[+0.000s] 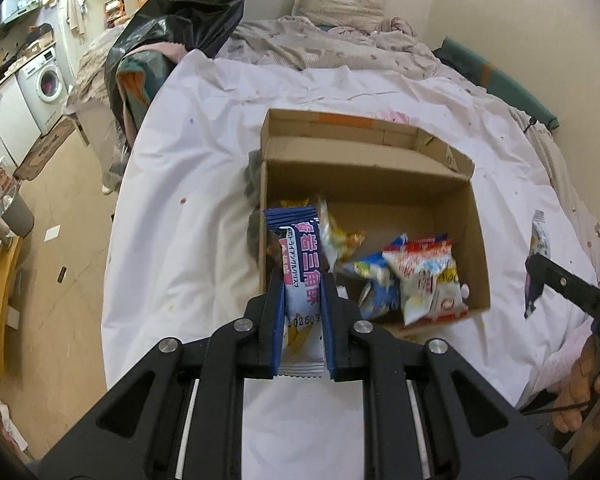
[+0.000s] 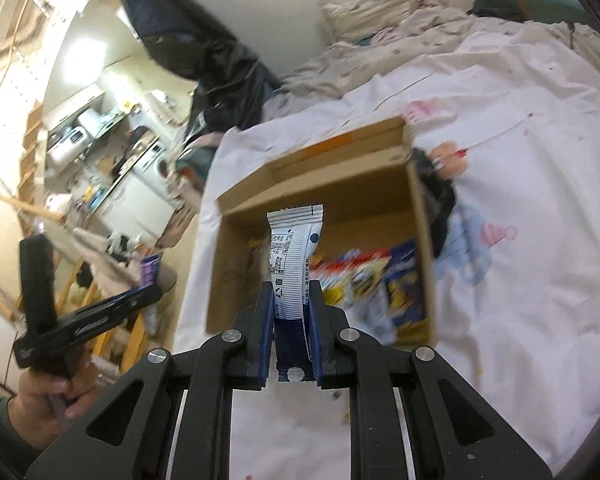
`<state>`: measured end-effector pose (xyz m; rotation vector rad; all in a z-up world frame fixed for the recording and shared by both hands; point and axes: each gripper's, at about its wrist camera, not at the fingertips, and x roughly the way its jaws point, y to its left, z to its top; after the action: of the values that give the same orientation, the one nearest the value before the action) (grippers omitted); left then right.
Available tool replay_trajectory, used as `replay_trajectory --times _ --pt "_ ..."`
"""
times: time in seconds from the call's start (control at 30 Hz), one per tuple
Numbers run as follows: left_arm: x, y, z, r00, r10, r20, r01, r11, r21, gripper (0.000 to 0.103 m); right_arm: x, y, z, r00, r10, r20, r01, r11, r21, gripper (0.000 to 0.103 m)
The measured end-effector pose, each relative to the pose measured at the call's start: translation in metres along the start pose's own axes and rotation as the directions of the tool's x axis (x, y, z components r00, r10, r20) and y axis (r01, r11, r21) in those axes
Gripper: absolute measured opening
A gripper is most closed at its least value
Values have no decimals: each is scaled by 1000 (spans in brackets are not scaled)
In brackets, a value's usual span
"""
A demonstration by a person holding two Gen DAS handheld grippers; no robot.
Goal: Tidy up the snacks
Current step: 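Carry both held bars over the cardboard box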
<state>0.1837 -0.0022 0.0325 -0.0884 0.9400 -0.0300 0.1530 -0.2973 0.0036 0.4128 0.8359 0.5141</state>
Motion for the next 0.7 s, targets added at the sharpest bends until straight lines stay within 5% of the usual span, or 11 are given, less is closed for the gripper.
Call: replay_trajectory --times 0.37,0.7 --pt "38 -24 29 999 6 46 -8 999 42 13 36 -22 17 991 -130 -22 130 991 12 17" --pt "89 -21 17 999 -34 10 34 998 45 14 53 -36 15 982 -176 -73 180 983 48 17"
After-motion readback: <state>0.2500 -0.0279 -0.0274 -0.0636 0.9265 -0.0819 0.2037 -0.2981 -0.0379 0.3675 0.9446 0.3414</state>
